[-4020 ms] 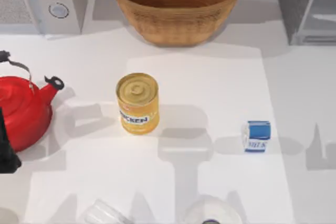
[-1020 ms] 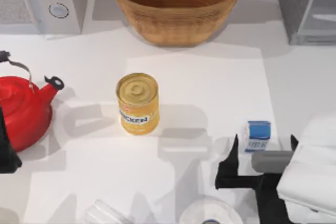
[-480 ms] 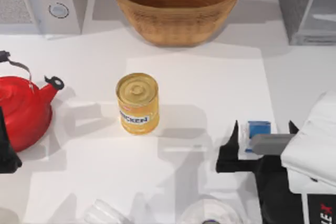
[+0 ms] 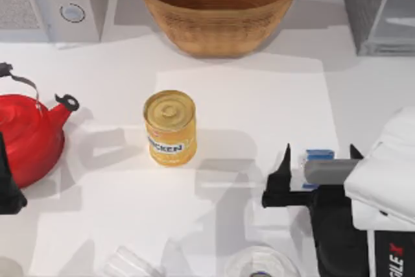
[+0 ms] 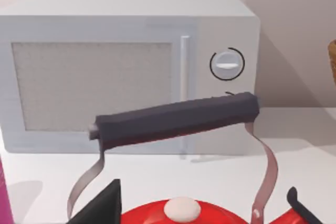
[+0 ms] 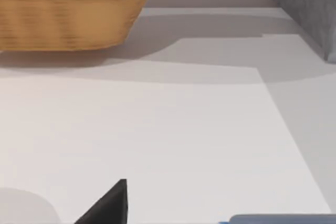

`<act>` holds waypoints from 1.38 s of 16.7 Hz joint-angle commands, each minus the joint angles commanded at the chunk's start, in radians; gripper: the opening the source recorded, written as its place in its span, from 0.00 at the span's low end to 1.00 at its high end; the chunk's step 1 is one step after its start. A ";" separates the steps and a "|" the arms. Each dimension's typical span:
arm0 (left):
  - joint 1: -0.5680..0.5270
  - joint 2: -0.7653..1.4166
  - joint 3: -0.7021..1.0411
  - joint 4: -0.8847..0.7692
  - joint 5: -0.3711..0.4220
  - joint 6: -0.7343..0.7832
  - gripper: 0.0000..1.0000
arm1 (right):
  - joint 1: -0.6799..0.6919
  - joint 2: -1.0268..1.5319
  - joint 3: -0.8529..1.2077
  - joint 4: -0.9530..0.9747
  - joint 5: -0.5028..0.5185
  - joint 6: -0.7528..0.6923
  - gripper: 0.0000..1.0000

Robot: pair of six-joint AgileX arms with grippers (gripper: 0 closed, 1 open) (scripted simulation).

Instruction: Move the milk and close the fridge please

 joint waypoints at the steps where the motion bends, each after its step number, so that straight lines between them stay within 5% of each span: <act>1: 0.000 0.000 0.000 0.000 0.000 0.000 1.00 | 0.000 0.000 0.000 0.000 0.000 0.000 0.77; 11: 0.000 0.000 0.000 0.000 0.000 0.000 1.00 | 0.000 0.000 0.000 0.000 0.000 0.000 0.02; 23: 0.000 0.000 0.000 0.000 0.000 0.000 1.00 | 0.001 -0.011 -0.011 -0.025 0.011 0.013 0.00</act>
